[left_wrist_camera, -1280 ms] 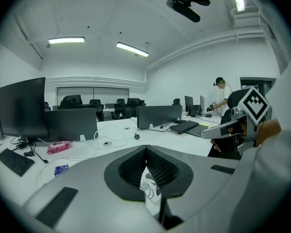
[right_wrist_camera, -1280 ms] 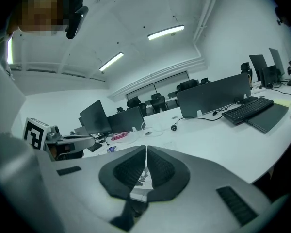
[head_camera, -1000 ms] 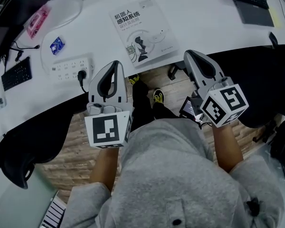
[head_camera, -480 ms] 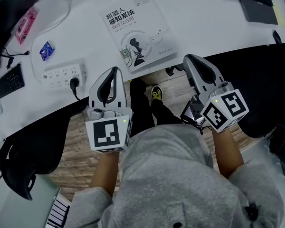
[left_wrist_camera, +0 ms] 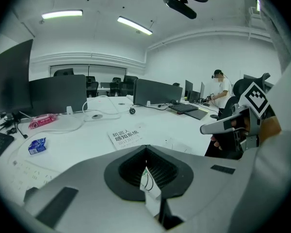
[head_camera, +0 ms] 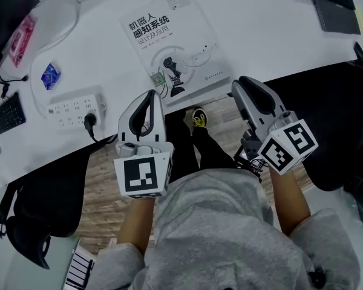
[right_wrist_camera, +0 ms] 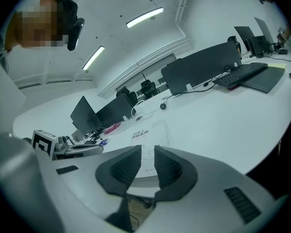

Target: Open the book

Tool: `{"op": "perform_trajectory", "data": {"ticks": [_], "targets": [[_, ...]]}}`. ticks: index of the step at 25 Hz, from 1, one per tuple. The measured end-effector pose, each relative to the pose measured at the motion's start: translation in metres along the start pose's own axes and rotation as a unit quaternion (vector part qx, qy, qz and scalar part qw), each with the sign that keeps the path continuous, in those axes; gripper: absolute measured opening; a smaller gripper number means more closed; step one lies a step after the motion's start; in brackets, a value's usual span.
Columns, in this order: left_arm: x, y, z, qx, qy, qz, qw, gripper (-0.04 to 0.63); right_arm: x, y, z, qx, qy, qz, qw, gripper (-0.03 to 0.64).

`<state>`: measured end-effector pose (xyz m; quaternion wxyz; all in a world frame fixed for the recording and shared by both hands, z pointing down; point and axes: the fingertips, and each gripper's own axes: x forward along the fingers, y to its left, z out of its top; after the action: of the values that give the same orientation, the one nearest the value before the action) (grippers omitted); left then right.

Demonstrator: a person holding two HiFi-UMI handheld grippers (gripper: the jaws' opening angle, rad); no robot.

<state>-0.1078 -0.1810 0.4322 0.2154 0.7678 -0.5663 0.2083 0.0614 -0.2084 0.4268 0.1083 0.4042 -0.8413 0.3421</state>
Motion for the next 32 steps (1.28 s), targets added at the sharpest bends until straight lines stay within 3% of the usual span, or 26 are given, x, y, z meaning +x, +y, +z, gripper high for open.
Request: {"op": "perform_trajectory", "data": {"ticks": [8, 22, 29, 32], "targets": [[0.032, 0.001, -0.02, -0.014, 0.011, -0.016, 0.9997, 0.008, 0.02, -0.023, -0.029, 0.034, 0.032, -0.01, 0.999, 0.115], [0.066, -0.006, -0.049, -0.018, 0.057, -0.047, 0.9972, 0.008, 0.042, -0.045, -0.055, 0.085, 0.074, -0.018, 0.993, 0.123], [0.07, -0.001, -0.045, -0.02, 0.056, -0.048, 0.9971, 0.008, 0.048, -0.033, -0.05, 0.102, 0.08, 0.014, 0.992, 0.123], [0.071, -0.001, -0.045, -0.022, 0.057, -0.049, 0.9969, 0.008, 0.046, -0.026, -0.044, 0.153, 0.069, 0.059, 0.984, 0.121]]}}
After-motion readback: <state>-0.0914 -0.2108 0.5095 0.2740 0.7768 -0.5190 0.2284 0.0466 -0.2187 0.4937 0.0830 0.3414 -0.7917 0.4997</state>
